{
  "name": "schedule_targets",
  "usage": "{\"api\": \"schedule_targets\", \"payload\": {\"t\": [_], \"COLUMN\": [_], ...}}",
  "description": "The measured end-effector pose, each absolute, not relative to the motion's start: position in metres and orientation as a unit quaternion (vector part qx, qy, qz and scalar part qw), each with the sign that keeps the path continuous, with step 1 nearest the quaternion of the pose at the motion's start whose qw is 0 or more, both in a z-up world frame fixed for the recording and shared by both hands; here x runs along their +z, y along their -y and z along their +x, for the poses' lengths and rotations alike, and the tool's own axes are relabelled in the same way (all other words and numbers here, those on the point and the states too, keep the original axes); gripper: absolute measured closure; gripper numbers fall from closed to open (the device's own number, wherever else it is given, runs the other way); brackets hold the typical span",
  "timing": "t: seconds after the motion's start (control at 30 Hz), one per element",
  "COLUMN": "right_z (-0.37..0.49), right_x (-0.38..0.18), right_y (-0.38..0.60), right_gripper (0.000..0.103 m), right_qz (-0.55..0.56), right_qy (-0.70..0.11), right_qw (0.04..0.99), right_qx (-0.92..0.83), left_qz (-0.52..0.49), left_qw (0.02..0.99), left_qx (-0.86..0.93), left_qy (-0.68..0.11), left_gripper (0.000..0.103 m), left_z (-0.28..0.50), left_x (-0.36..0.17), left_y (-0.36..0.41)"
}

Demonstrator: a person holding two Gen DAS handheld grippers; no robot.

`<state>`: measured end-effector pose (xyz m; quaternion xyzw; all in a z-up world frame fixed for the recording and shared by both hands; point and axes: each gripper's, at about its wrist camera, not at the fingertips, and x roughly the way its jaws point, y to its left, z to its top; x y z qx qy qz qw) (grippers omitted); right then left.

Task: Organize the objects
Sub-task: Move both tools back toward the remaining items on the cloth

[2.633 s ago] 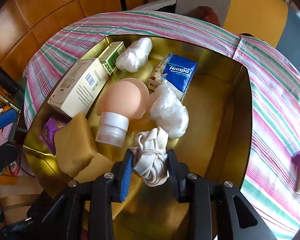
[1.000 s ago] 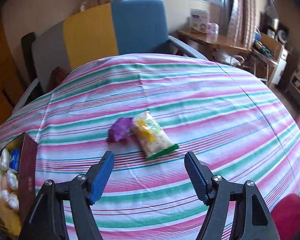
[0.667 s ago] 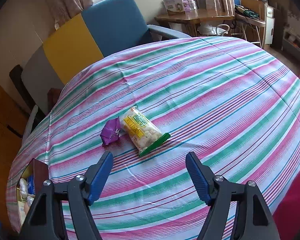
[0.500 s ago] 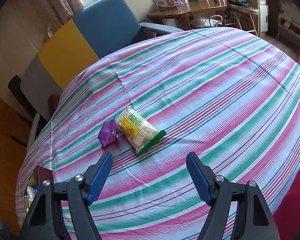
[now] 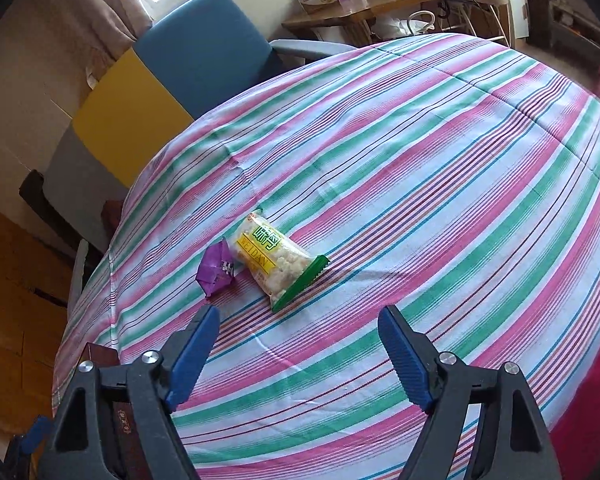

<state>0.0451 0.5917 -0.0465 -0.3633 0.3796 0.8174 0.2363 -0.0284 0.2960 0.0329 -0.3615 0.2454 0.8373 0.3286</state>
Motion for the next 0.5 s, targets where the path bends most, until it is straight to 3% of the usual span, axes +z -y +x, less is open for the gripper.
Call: {"api": "schedule_targets", "payload": {"t": [0.5], "right_z": [0.057], "right_x": [-0.049], "right_y": [-0.604], "right_gripper": [0.021], "right_qz": [-0.342], "right_qy": [-0.43], "right_qw": [0.235], "right_qx": [0.801], "left_qz": [-0.456], "left_qw": [0.366], "left_qx": [0.783], "left_qy": [-0.214], "left_gripper": [0.037], "left_z": [-0.065], "left_x": [-0.009], "left_y": [-0.378]}}
